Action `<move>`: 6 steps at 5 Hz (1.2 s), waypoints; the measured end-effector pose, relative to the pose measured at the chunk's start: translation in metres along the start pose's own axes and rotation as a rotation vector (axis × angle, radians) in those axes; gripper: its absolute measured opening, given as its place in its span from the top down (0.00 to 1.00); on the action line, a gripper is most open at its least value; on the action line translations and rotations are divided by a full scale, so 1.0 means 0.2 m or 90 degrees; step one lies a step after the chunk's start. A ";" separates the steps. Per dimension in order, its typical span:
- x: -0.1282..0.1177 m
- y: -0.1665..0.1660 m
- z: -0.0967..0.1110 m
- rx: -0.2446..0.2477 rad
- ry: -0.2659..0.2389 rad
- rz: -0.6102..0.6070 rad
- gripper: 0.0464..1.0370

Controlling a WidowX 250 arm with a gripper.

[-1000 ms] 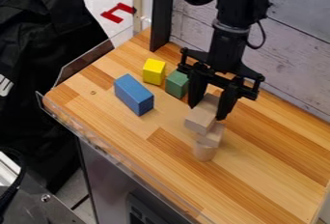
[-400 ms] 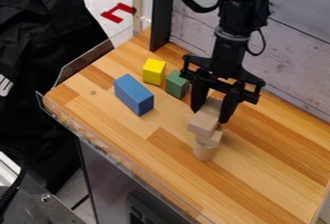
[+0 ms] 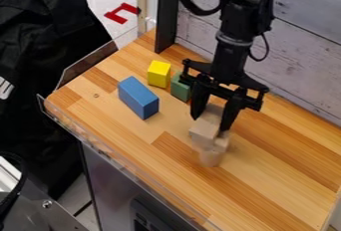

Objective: Move the wood to the right side of the table

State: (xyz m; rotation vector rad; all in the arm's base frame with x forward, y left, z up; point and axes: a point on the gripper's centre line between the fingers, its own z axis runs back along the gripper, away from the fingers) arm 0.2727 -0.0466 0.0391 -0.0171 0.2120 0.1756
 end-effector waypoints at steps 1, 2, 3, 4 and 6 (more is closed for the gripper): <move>-0.02 0.00 0.01 0.001 0.000 0.003 0.50; -0.02 0.00 0.00 0.004 0.001 0.005 0.50; -0.02 -0.01 0.00 0.004 -0.004 -0.002 0.50; -0.03 -0.03 -0.01 0.007 -0.004 -0.010 0.50; -0.05 -0.06 -0.01 0.003 0.002 -0.022 0.43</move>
